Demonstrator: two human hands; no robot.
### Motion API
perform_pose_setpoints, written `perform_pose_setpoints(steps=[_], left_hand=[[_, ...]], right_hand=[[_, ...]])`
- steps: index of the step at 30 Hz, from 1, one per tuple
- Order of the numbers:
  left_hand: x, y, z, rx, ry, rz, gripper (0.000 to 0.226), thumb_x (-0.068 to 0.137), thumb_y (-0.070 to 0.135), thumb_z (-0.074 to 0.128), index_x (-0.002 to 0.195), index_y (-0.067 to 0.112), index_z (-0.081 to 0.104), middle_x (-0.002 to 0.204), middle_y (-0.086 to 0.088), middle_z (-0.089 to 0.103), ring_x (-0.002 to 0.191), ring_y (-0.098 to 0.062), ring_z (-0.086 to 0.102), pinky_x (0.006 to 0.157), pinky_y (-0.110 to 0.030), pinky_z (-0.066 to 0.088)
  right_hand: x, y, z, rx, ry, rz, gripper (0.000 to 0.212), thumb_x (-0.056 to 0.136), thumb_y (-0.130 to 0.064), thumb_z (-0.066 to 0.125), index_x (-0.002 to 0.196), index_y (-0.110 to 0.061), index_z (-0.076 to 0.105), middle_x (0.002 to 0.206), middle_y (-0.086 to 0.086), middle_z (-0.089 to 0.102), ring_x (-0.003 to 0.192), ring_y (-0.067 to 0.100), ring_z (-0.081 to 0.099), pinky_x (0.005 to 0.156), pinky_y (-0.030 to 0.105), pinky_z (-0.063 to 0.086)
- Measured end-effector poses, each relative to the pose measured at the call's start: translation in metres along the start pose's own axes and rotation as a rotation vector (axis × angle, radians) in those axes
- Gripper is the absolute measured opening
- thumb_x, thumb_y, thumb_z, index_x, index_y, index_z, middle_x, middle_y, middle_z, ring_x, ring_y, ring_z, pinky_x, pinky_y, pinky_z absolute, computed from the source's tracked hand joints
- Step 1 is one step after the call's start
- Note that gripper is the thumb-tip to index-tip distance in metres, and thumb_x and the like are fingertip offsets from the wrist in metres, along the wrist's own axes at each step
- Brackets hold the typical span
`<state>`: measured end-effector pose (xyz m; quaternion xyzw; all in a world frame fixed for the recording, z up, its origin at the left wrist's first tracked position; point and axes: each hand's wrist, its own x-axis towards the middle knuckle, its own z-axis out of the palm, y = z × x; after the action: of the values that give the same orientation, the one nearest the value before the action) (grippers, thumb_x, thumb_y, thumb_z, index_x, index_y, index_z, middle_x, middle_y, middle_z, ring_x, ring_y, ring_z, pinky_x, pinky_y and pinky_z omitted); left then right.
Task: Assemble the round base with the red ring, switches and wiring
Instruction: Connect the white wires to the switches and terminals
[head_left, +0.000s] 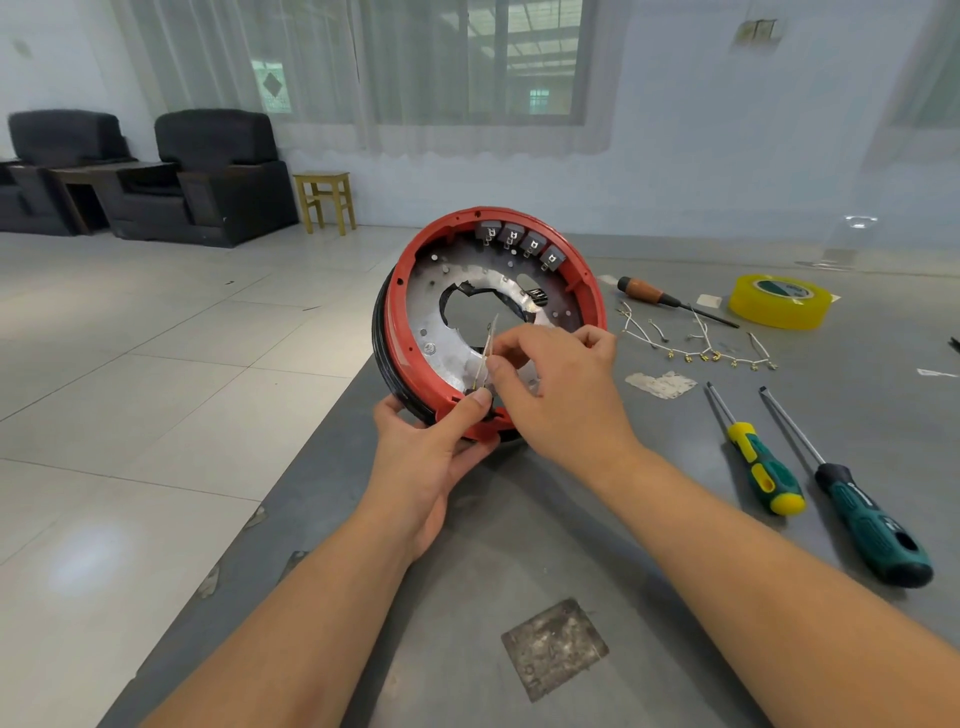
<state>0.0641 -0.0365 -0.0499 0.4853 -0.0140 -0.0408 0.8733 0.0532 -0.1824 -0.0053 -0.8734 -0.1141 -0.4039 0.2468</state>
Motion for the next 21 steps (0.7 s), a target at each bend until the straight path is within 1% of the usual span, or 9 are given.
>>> perform_pose_setpoints(steps=[3,6,9,12,14,17,19,21], left_hand=[[0.0,-0.001,0.0,0.002,-0.008,0.003,0.074,0.076,0.012,0.093,0.125,0.028,0.04,0.114,-0.017,0.078,0.1,-0.036,0.078,0.083,-0.045,0.066],[-0.001,-0.002,0.0,0.036,-0.031,0.009,0.081,0.074,0.015,0.096,0.128,0.028,0.037,0.113,-0.017,0.078,0.101,-0.035,0.078,0.086,-0.046,0.065],[-0.001,-0.003,-0.001,0.06,-0.043,0.021,0.08,0.071,0.016,0.097,0.124,0.032,0.039,0.112,-0.017,0.078,0.1,-0.034,0.078,0.086,-0.048,0.065],[0.0,-0.003,-0.001,0.059,-0.047,0.016,0.091,0.058,0.023,0.101,0.123,0.034,0.039,0.111,-0.015,0.079,0.101,-0.035,0.078,0.085,-0.049,0.065],[0.001,-0.004,-0.002,0.053,-0.054,0.012,0.093,0.056,0.022,0.101,0.124,0.034,0.038,0.112,-0.014,0.079,0.102,-0.035,0.078,0.086,-0.05,0.065],[0.002,-0.005,-0.003,0.056,-0.055,0.015,0.085,0.065,0.014,0.098,0.123,0.034,0.039,0.112,-0.015,0.078,0.101,-0.035,0.078,0.084,-0.048,0.065],[0.002,-0.006,-0.003,0.061,-0.057,0.02,0.082,0.069,0.01,0.096,0.123,0.033,0.039,0.112,-0.016,0.078,0.101,-0.035,0.078,0.081,-0.046,0.065],[0.002,-0.006,-0.003,0.06,-0.058,0.022,0.085,0.067,0.011,0.097,0.125,0.031,0.039,0.112,-0.017,0.078,0.101,-0.035,0.078,0.081,-0.046,0.065]], right_hand=[[0.001,-0.002,0.004,0.044,-0.021,0.141,0.013,0.093,-0.046,0.056,0.096,-0.036,0.062,0.085,-0.021,0.067,0.089,-0.002,0.058,0.097,0.033,0.026],[0.002,-0.005,0.008,0.079,-0.038,0.252,0.019,0.09,-0.054,0.059,0.097,-0.037,0.063,0.082,-0.023,0.068,0.089,-0.009,0.059,0.092,0.026,0.019],[0.003,-0.008,0.012,0.083,-0.052,0.37,0.023,0.086,-0.059,0.06,0.093,-0.038,0.064,0.074,-0.025,0.066,0.085,-0.015,0.057,0.085,0.027,0.016],[0.004,-0.008,0.013,0.075,-0.075,0.469,0.017,0.084,-0.054,0.063,0.087,-0.037,0.065,0.069,-0.029,0.066,0.083,-0.017,0.052,0.081,0.031,0.015],[0.005,-0.008,0.012,0.096,-0.1,0.482,0.014,0.084,-0.051,0.065,0.082,-0.037,0.065,0.07,-0.041,0.061,0.08,-0.018,0.051,0.079,0.031,0.015],[0.005,-0.01,0.012,0.133,-0.101,0.454,0.009,0.085,-0.047,0.068,0.085,-0.038,0.067,0.068,-0.029,0.065,0.083,-0.015,0.056,0.086,0.032,0.022],[0.004,-0.012,0.011,0.169,-0.108,0.432,0.006,0.086,-0.047,0.068,0.084,-0.041,0.067,0.071,-0.029,0.066,0.083,-0.013,0.058,0.089,0.032,0.026],[0.004,-0.013,0.009,0.197,-0.121,0.399,0.005,0.086,-0.046,0.068,0.083,-0.043,0.066,0.073,-0.026,0.067,0.084,-0.011,0.06,0.088,0.031,0.027]])
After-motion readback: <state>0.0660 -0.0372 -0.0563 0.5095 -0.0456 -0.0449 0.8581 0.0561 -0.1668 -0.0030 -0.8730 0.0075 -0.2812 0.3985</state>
